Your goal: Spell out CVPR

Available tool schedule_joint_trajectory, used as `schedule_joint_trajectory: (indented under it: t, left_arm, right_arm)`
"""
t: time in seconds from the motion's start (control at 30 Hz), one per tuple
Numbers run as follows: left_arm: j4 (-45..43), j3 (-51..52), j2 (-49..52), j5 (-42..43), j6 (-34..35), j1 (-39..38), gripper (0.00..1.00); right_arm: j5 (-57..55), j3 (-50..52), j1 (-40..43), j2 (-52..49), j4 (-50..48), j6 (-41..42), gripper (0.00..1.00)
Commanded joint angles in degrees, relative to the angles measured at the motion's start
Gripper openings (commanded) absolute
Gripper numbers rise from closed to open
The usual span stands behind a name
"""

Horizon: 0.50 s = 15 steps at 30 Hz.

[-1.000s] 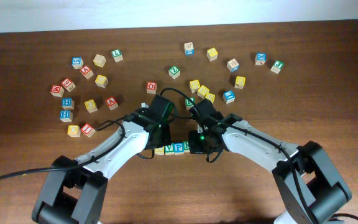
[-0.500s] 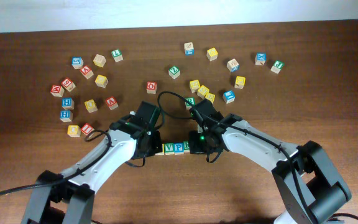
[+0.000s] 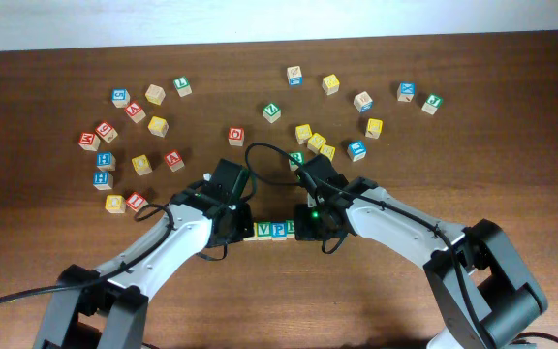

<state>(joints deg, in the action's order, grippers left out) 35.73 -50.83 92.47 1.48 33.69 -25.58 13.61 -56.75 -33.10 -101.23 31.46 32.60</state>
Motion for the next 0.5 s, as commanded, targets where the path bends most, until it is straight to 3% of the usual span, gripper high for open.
schedule_joint_trajectory:
  t: [0.0, 0.17, 0.23, 0.33, 0.4, 0.47]
  left_arm:
    - [-0.1, 0.4, -0.9, -1.9, -0.1, -0.1, 0.0]
    - [3.9, 0.3, -6.1, -9.2, 0.3, -0.1, 0.0]
    - [6.5, 0.3, -8.2, -11.4, 2.4, 3.3, 0.0]
    - [8.8, 0.3, -8.3, -10.2, 2.4, 10.6, 0.0]
    - [10.9, 0.3, -8.3, -7.4, 2.3, 17.0, 0.0]
    - [12.7, 0.3, -8.3, -7.1, 2.3, 20.5, 0.0]
  right_arm:
    - [-0.1, -1.3, -0.3, -0.2, 2.6, -0.2, 0.04]
    - [-1.9, -8.1, 1.7, 0.8, 17.4, -0.2, 0.04]
    - [6.2, -9.0, 0.4, 0.8, 21.4, -3.3, 0.04]
    - [6.1, -8.8, -3.7, 0.7, 19.6, -2.5, 0.04]
    - [-2.0, -8.7, -7.6, 0.4, 17.4, 6.8, 0.04]
    - [-4.4, -8.6, -9.7, 0.2, 15.4, 8.4, 0.04]
